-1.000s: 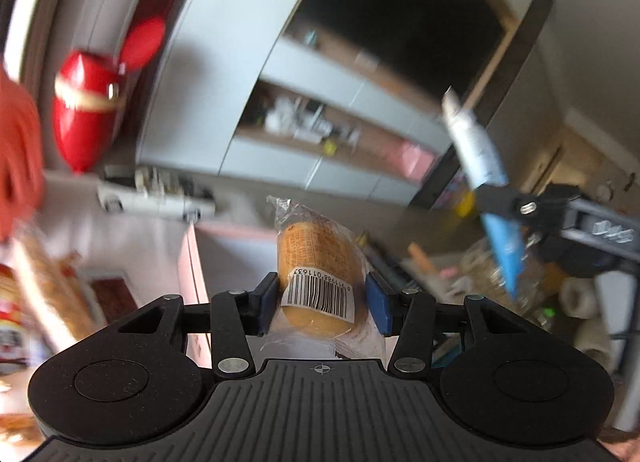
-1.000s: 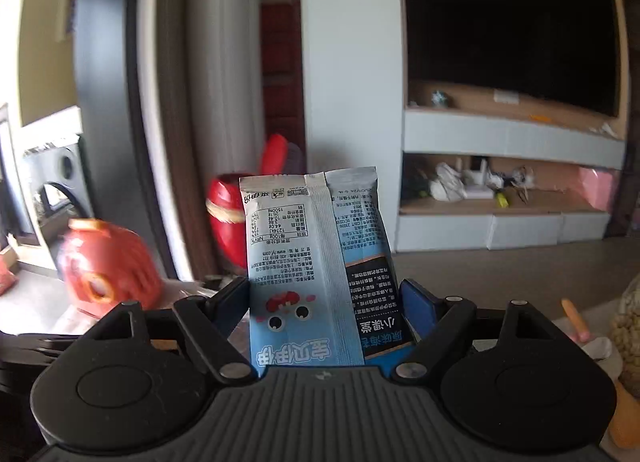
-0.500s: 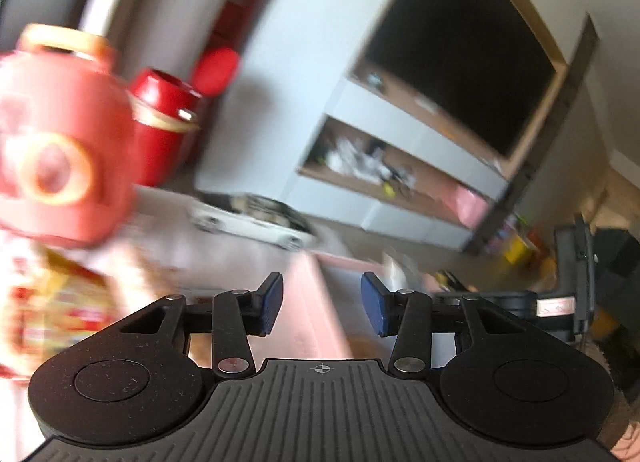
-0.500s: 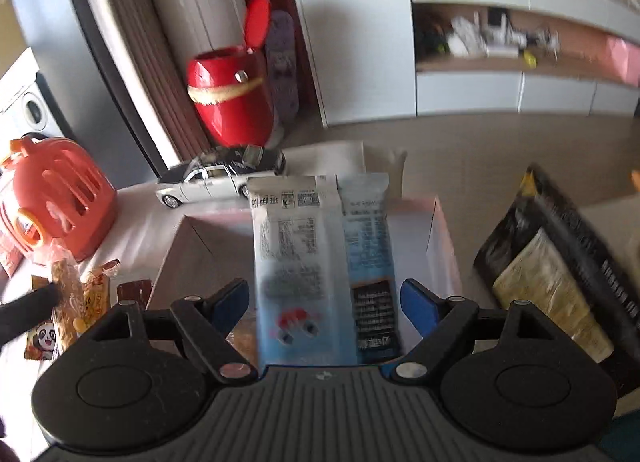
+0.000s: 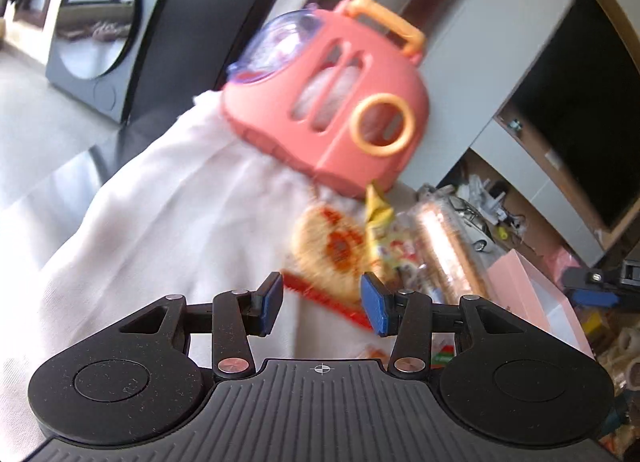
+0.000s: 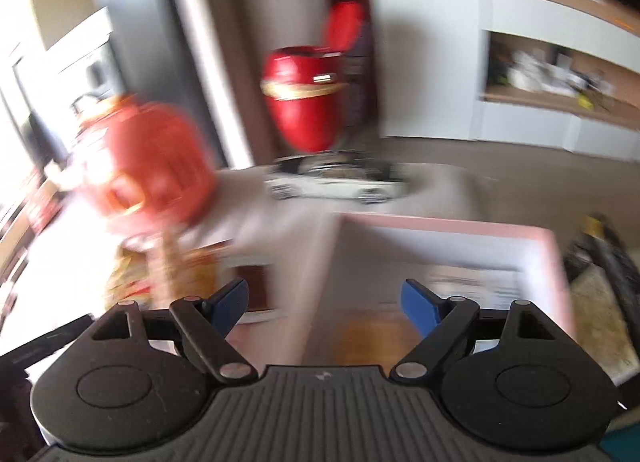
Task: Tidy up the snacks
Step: 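Carry both snacks over the pink box and open both tools to drop them, then grasp the yellow panda chip bag with the right tool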
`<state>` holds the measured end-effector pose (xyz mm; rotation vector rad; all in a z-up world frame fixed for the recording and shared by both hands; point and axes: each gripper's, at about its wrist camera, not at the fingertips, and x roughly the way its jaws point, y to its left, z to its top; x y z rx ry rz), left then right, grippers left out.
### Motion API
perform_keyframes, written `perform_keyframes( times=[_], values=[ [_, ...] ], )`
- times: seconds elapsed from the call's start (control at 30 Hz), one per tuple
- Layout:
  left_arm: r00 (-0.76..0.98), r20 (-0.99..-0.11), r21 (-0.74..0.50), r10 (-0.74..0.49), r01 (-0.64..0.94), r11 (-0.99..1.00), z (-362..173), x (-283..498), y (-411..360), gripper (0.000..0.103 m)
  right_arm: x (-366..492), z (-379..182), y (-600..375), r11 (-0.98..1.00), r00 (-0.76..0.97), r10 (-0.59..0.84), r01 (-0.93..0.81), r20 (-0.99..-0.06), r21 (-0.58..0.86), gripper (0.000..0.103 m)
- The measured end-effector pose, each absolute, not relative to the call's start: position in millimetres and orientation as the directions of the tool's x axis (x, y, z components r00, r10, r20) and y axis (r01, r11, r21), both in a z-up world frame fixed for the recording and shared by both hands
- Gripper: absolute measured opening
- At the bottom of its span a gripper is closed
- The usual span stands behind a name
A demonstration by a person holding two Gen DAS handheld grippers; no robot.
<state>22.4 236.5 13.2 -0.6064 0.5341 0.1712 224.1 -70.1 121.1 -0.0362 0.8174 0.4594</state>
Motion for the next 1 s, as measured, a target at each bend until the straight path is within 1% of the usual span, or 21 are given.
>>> perform_keyframes(
  times=[0.07,0.17,0.3,0.37,0.47,0.57,0.6,0.67,0.73,0.83,0.87,1.0],
  values=[
    [0.858,-0.513,-0.507,-0.006,-0.297,0.809,13,15,244,0.048,218,119,-38,0.873,0.567,0.399,-0.475,-0.721,0.110,0.084],
    [0.871,-0.491,-0.515,-0.030,-0.262,0.816,17,10,249,0.048,212,108,11,0.842,0.542,0.376,-0.538,-0.751,0.034,0.084],
    [0.865,-0.491,-0.512,-0.102,-0.192,0.838,17,5,249,0.048,207,91,52,0.834,0.589,0.307,-0.545,-0.748,-0.086,0.084],
    [0.852,-0.504,-0.474,-0.142,-0.136,0.870,20,10,237,0.048,201,85,65,0.820,0.585,0.292,-0.560,-0.757,-0.116,0.084],
    [0.827,-0.538,-0.371,-0.166,-0.056,0.927,20,23,219,0.048,193,88,71,0.817,0.573,0.311,-0.569,-0.758,-0.094,0.084],
    [0.795,-0.580,-0.266,-0.178,0.022,0.964,16,35,202,0.048,186,105,74,0.810,0.565,0.377,-0.586,-0.734,-0.034,0.084],
    [0.787,-0.587,-0.252,-0.190,0.046,0.967,15,37,198,0.048,185,112,78,0.807,0.562,0.396,-0.590,-0.727,-0.016,0.084],
    [0.767,-0.594,-0.270,-0.242,0.094,0.958,14,36,194,0.046,188,121,90,0.792,0.533,0.431,-0.610,-0.728,0.023,0.084],
    [0.745,-0.597,-0.295,-0.298,0.141,0.945,14,29,190,0.042,194,125,105,0.781,0.488,0.464,-0.619,-0.740,0.081,0.084],
    [0.729,-0.596,-0.319,-0.336,0.169,0.932,15,9,190,0.042,211,113,130,0.781,0.419,0.466,-0.608,-0.780,0.140,0.084],
    [0.733,-0.592,-0.320,-0.335,0.168,0.932,16,0,191,0.042,217,106,139,0.791,0.419,0.444,-0.599,-0.792,0.127,0.083],
    [0.786,-0.552,-0.334,-0.277,0.096,0.938,28,-23,214,0.042,231,76,161,0.818,0.482,0.313,-0.575,-0.819,-0.026,0.083]
  ],
)
